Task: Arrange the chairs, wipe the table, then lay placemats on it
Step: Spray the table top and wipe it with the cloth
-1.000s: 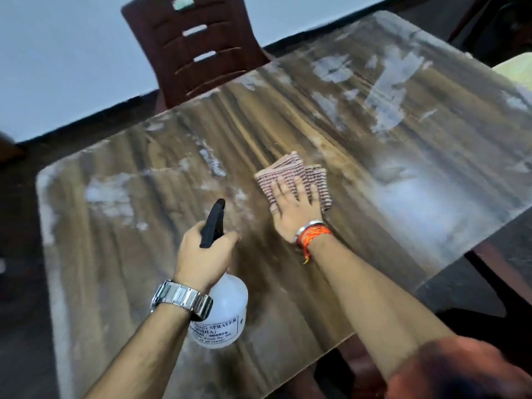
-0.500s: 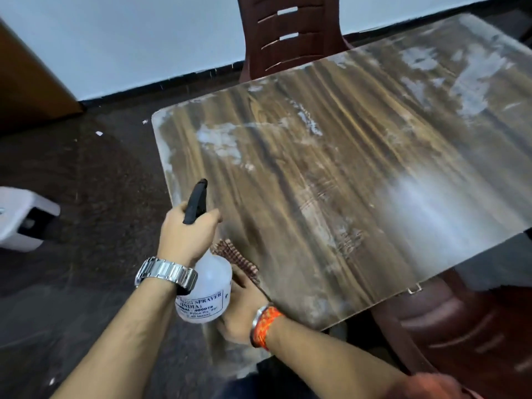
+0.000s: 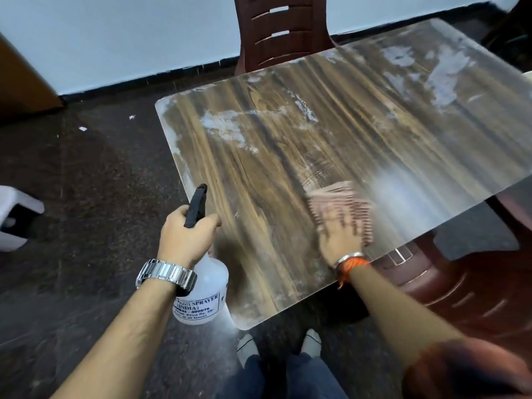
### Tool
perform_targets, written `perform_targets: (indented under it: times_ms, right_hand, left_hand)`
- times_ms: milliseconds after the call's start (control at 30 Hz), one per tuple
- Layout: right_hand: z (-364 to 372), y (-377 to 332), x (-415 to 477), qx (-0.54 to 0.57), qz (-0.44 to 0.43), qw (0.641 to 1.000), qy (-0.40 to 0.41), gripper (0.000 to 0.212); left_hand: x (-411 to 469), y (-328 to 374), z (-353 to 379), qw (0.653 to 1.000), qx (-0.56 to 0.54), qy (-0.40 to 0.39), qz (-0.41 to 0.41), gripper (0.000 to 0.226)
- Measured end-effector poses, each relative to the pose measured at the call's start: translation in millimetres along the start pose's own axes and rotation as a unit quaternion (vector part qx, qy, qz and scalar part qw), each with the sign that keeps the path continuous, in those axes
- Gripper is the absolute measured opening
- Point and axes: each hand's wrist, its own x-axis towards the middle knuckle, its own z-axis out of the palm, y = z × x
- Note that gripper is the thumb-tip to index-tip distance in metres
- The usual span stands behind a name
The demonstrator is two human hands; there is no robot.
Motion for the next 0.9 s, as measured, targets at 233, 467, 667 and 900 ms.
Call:
perform_targets:
  times_ms: [233,467,667,900]
  right_hand:
    - [64,-83,-162,-0.080,-0.387,0.913,-0.100,0.069]
    - [-3,87,-125,0.132,-0.026,0.991,-0.017,0.067]
    - [-134,223,-172,0.305,0.129,0.937,0.113,0.036]
    - [-271,346,-215,0.306,0.183,0.898,0.257,0.024]
  left_hand:
    - [-35,20,30,0.999,-0.014,-0.028,0.020,0.025]
    - [-106,63,100,0.995,-0.011,-0.079,0.062,0.021]
    - [-217,128,203,0.982,-0.014,-0.136,0.127,0.020]
    - [-329,229,338,0.932,0.006,-0.246,0.266,0.009]
